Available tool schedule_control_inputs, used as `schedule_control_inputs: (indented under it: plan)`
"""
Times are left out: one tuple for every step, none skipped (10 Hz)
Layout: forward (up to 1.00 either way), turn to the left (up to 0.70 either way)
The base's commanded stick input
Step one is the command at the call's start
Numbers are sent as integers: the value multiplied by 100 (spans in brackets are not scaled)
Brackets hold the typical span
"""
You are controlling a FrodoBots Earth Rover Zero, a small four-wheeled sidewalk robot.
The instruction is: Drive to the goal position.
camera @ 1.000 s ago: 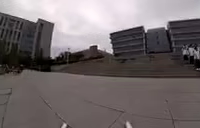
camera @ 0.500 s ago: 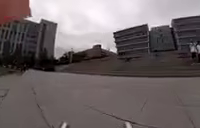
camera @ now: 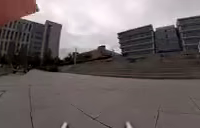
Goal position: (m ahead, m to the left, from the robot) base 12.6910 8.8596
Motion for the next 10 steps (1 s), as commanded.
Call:
schedule_control_inputs:
  plan:
    - [70, 14]
    - [70, 14]
    - [70, 14]
    - [70, 14]
    - [70, 14]
    - [70, 14]
    - [70, 14]
    - [70, 14]
    - [70, 14]
    - [70, 14]
